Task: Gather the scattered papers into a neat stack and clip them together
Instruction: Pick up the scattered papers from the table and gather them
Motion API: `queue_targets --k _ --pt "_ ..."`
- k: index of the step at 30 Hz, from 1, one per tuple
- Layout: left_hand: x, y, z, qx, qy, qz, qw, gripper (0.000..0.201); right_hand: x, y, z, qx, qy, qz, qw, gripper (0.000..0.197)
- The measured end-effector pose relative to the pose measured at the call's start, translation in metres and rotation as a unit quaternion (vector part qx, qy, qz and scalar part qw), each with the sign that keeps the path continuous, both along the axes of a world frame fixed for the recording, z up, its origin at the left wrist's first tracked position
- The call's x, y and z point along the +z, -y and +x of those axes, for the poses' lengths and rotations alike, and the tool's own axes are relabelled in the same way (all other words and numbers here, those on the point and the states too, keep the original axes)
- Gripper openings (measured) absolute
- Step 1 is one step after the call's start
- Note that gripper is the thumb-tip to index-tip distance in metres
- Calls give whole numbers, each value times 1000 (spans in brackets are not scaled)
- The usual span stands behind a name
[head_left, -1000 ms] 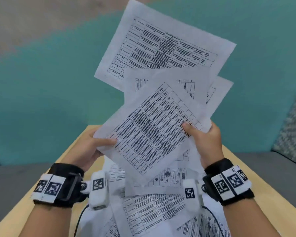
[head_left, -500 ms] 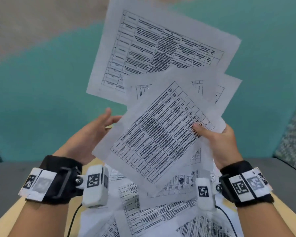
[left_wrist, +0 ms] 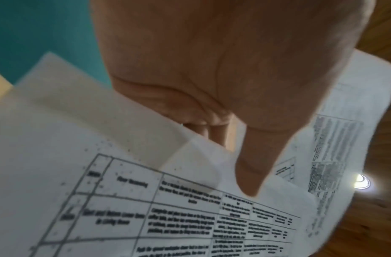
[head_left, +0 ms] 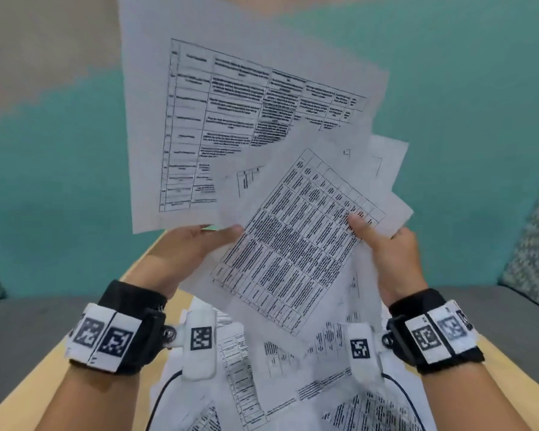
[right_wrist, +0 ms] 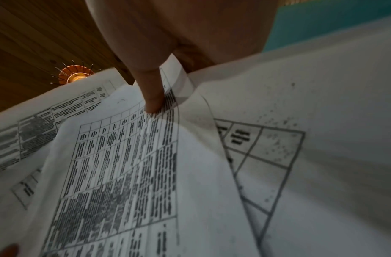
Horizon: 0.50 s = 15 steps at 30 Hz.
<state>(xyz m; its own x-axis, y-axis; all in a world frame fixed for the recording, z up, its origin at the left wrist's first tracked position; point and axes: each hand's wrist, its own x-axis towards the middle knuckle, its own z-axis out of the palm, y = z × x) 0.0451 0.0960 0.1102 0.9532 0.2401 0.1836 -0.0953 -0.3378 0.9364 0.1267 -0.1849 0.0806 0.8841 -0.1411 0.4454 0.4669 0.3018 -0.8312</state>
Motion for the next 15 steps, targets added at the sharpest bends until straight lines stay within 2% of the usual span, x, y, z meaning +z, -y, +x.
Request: queue_targets --k 3,5,6,9,11,13,15 --pt "2 5 -2 7 25 -23 999 46 -1 -3 1 -2 1 -18 1000 23" --pt "1 4 1 25 29 -18 999 34 -4 -7 2 -9 -5 -35 999 16" --pt "0 3 2 31 24 -10 999 33 -5 -9 1 -11 -4 -44 999 12" --pt "-1 4 7 38 12 35 999 46 -6 -18 0 -17 -2 -79 997 8" --pt "-2 6 8 42 25 44 998 39 -6 -23 -4 -14 0 -111 994 7" --pt "-2 6 9 39 46 25 998 23 -8 -27 -7 -11 4 -138 990 14" --pt "-5 3 8 41 58 -14 997 20 -11 -30 -8 24 0 -142 990 35"
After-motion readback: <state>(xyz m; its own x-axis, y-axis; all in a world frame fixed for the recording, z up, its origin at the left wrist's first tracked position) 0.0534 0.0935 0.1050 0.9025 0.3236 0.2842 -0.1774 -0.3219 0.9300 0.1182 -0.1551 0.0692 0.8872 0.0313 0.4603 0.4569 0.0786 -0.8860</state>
